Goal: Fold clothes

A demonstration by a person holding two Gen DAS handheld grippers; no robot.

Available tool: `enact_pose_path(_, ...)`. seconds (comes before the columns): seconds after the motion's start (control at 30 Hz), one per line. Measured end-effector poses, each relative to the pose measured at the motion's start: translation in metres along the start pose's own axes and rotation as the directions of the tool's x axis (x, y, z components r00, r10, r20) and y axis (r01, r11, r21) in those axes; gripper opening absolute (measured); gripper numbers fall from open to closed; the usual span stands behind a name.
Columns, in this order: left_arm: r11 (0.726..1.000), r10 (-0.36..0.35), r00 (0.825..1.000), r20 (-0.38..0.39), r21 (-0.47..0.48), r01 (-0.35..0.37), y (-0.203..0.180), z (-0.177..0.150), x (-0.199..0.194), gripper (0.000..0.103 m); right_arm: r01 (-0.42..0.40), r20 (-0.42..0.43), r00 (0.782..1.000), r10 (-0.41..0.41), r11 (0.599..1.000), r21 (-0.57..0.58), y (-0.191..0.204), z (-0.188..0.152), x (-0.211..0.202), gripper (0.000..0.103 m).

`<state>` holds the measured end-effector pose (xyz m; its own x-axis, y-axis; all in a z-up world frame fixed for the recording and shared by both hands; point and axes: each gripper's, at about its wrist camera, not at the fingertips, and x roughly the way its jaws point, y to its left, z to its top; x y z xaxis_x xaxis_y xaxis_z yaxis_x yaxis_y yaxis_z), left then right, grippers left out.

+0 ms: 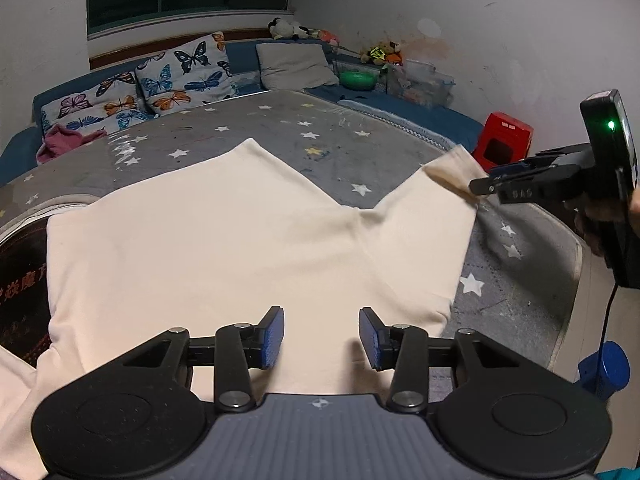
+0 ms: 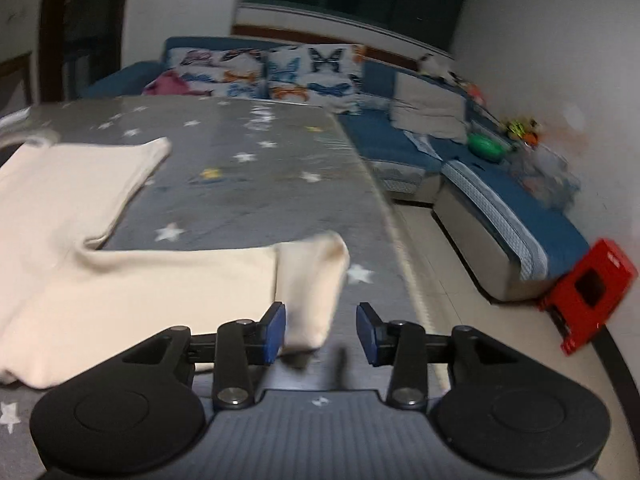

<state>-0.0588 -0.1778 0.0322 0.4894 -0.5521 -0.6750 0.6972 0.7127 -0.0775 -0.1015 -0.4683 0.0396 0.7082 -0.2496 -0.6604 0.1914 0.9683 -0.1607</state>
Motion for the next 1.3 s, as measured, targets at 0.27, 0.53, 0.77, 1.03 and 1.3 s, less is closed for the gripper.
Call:
enact_pose_path(0.27,1.000,-0.028,1.000,0.002,0.010,0.028,-0.016,0.005,0.007,0.047,-0.056,-0.036,0.997,0.062,0.985,0.163,-0.027,-0.011,0.018,0.042)
enact_pose_path(0.53,0.999,-0.043,0.999,-0.025,0.022,0.044,-0.027,0.000,0.015,0.047,-0.047,-0.017,0.998,0.054,0.957,0.286,-0.044,-0.001,0.030,0.040)
enact_pose_path(0.77,0.999,-0.036,0.999,-0.024,0.019,0.036,-0.029,0.002,0.017,0.047,0.007,-0.035,0.999,0.004,0.954,0.301,-0.039,-0.003,0.040,0.039)
enact_pose_path(1.03,0.999,-0.027,0.999,-0.026,0.016,0.028,-0.030,0.003,0.018,0.047,-0.005,0.006,1.000,0.003,0.958,0.287,-0.028,-0.002,0.047,0.014)
enact_pose_path(1.3,1.000,-0.014,1.000,-0.011,0.001,0.014,-0.027,0.008,0.019,0.048,-0.054,0.087,0.996,0.026,0.940,0.338,-0.039,0.000,0.027,0.008)
